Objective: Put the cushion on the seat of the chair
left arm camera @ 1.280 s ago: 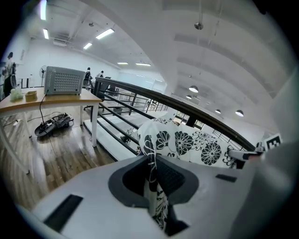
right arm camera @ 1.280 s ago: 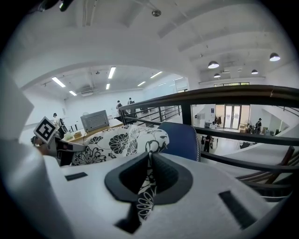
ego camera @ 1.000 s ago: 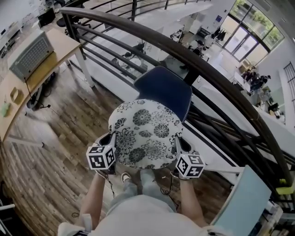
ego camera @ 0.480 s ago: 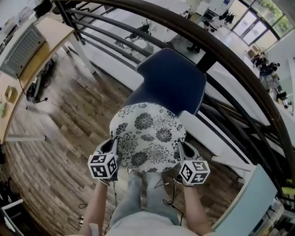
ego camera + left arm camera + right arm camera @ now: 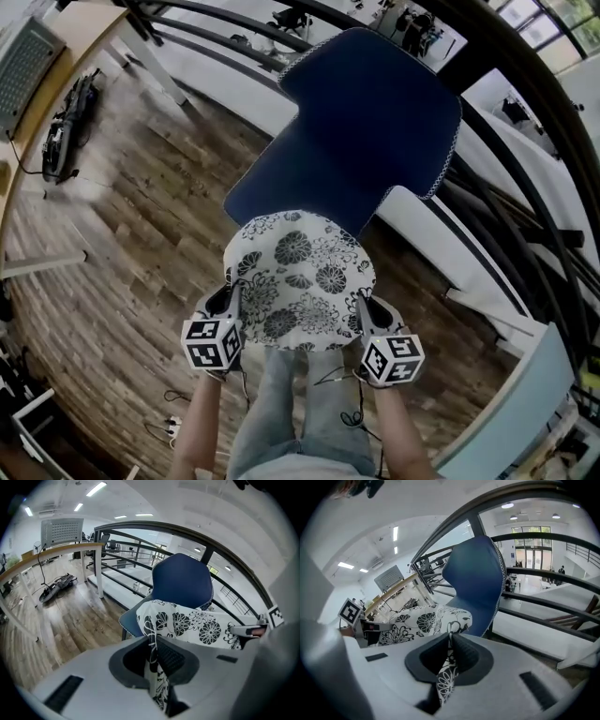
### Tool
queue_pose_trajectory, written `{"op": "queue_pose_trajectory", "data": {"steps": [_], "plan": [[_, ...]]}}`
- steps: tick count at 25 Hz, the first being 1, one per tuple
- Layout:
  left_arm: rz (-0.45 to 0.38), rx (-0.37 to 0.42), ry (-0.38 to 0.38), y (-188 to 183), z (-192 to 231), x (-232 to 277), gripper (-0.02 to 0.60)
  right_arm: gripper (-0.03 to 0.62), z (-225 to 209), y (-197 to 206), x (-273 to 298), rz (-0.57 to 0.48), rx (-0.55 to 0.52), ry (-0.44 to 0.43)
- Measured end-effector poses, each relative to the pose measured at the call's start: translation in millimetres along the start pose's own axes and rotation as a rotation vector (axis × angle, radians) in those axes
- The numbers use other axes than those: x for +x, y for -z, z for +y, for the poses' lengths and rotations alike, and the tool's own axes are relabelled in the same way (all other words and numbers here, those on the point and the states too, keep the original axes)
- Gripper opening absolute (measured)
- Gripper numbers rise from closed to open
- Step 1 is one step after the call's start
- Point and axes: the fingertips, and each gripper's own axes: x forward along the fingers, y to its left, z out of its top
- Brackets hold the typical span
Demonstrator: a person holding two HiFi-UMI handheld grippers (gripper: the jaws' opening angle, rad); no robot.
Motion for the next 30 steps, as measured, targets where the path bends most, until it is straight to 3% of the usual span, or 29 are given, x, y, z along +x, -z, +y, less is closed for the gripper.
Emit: {"op": "queue_pose_trajectory", "data": {"steps": [10, 16, 30], "plan": [[0.018, -0.011, 0.002, 19.2, 9.1, 4.1, 0.031, 0.020, 3.1, 18.1, 0.2, 0.009, -0.009, 0.002], [0.032, 0.037, -0.001, 11.6, 10.0, 17.6, 0.031, 0.020, -1.1, 10.0, 10.6, 0.018, -0.029, -0.002], [-0.021, 0.110, 0.005, -55.8, 21.7, 78.6, 0.031, 0.020, -27.8, -43.2, 64.4, -0.033, -0.073, 0.029]]}}
